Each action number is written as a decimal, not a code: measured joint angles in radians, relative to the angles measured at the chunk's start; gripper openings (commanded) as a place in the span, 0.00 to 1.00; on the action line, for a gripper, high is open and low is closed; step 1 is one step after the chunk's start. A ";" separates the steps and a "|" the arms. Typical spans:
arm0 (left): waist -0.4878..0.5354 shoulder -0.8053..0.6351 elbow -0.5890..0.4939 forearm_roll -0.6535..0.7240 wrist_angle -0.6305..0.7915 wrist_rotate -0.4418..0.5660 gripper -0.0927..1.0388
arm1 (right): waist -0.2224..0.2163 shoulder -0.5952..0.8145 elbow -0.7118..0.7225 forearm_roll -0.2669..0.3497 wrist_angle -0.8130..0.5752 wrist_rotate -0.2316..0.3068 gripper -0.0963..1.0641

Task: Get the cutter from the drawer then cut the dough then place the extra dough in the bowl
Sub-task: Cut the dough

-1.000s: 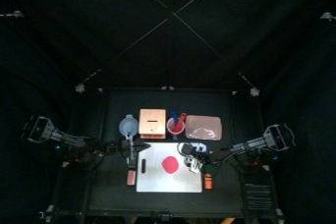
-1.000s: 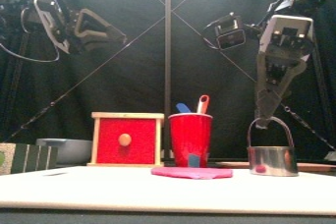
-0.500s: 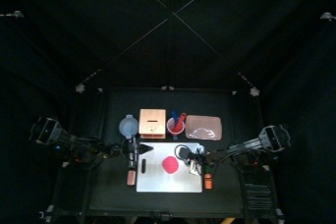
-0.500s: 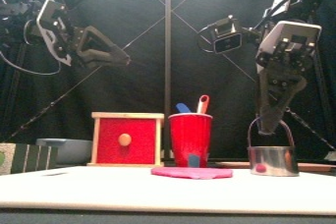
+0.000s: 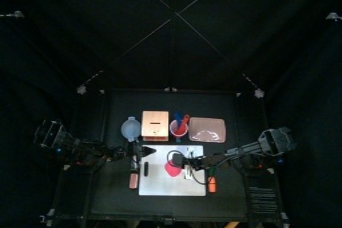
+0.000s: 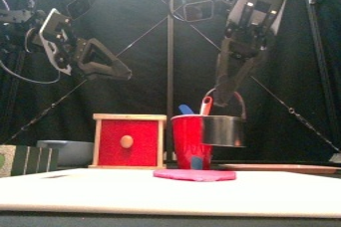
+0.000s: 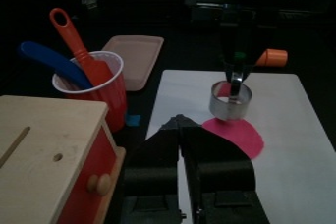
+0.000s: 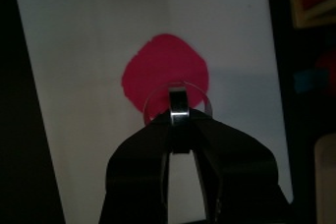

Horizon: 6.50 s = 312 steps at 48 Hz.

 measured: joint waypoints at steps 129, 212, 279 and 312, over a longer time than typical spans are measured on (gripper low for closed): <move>0.006 0.002 0.038 -0.077 0.012 0.000 0.37 | -0.072 0.123 -0.078 0.129 -0.015 -0.178 0.77; -0.107 0.273 -0.190 0.018 -0.025 -0.018 0.70 | -0.101 -0.080 0.557 0.149 -1.118 -0.170 0.69; -0.120 0.474 -0.276 -0.002 -0.123 -0.069 0.86 | -0.043 0.032 0.511 0.377 -1.201 -0.284 0.67; -0.101 0.525 -0.299 0.040 -0.098 -0.067 0.62 | -0.046 0.044 0.486 0.379 -1.163 -0.282 0.67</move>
